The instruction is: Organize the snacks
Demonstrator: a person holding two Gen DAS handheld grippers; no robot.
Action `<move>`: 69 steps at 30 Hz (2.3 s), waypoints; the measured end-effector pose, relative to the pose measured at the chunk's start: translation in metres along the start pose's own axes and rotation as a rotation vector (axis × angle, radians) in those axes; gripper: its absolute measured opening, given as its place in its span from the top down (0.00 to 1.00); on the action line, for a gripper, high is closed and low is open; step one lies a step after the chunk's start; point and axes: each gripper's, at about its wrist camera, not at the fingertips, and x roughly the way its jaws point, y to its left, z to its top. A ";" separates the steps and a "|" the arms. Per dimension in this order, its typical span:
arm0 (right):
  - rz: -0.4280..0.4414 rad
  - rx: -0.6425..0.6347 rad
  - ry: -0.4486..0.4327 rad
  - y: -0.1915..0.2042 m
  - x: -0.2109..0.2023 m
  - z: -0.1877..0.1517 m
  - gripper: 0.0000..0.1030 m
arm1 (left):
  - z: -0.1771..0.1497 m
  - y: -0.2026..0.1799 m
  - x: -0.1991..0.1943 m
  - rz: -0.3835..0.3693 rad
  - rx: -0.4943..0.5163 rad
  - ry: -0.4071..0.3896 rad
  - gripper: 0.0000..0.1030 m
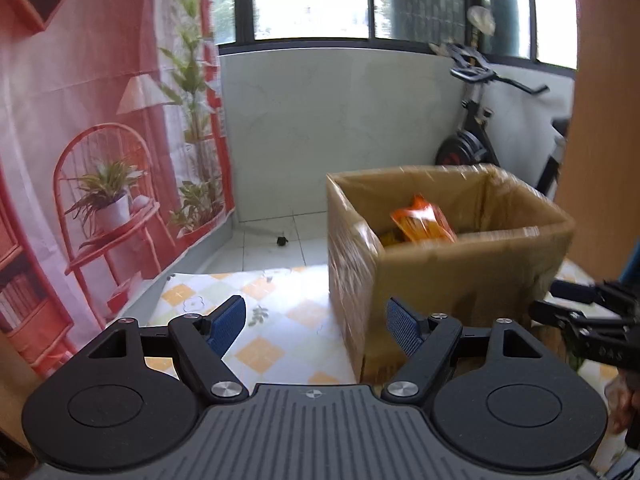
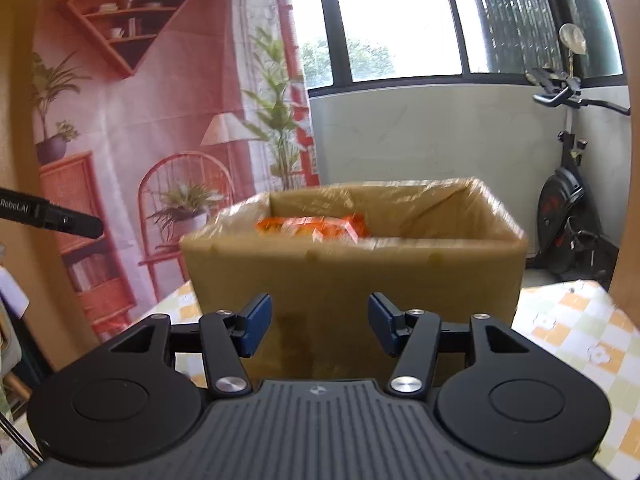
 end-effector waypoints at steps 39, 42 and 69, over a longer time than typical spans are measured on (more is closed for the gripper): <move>-0.029 -0.017 0.198 0.001 0.049 -0.135 0.47 | -0.134 -0.072 0.112 -0.077 -0.224 0.355 0.72; -0.020 -0.018 0.200 0.001 0.047 -0.135 0.47 | -0.135 -0.076 0.111 -0.072 -0.203 0.344 0.75; -0.015 0.027 0.171 -0.007 0.044 -0.136 0.50 | -0.141 -0.107 0.106 -0.043 -0.117 0.311 0.42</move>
